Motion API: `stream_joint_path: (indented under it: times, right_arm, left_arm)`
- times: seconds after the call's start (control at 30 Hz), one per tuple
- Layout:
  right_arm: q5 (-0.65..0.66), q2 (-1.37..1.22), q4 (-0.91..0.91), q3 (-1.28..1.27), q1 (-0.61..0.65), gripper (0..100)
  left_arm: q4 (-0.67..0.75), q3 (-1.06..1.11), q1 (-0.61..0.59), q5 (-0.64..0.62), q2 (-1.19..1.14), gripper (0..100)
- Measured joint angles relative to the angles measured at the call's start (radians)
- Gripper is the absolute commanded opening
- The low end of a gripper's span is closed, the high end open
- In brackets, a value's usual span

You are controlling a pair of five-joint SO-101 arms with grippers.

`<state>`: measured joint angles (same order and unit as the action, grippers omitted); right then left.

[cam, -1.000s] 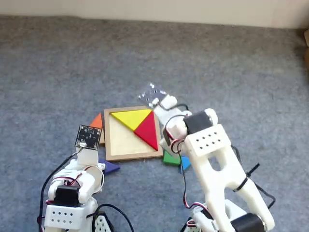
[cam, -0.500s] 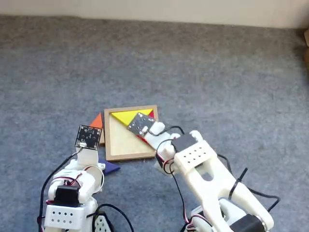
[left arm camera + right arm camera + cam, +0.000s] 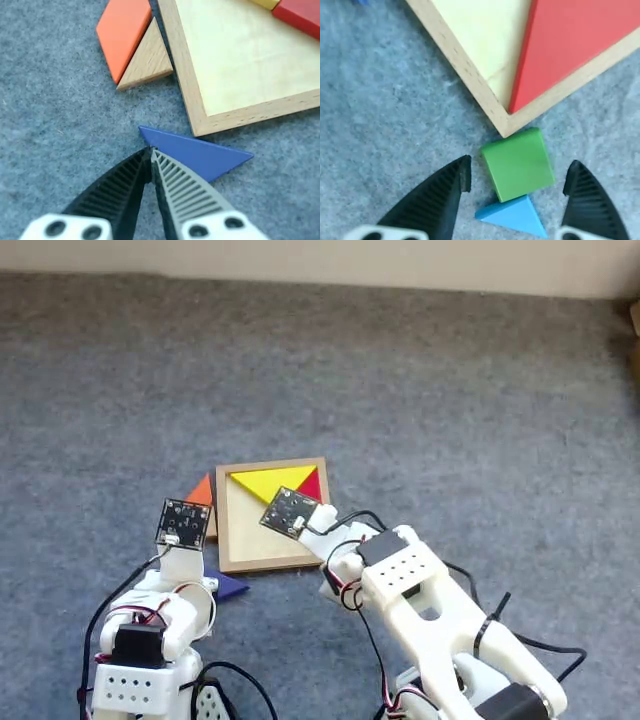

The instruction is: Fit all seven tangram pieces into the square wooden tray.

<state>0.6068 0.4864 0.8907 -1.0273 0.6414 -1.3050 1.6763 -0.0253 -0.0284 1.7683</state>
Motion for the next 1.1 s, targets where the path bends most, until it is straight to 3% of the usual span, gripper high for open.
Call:
stream_joint_path:
  times: [0.2, 0.53, 0.83, 1.1]
  right_arm:
    - [0.014, -0.017, 0.0, 0.0, 0.0, 28.9]
    - [0.069, -0.265, 0.002, 0.089, -0.041, 28.8]
    - [0.066, -0.356, -0.002, 0.15, -0.072, 1.9]
    - [0.064, -0.279, -0.012, 0.141, -0.097, 0.5]
  left_arm:
    - [0.0, 0.0, 0.0, 0.0, 0.0, 1]
    - [0.0, 0.0, 0.0, 0.0, 0.0, 1]
    - [0.0, 0.0, 0.0, 0.0, 0.0, 1]
    - [0.0, 0.0, 0.0, 0.0, 0.0, 1]
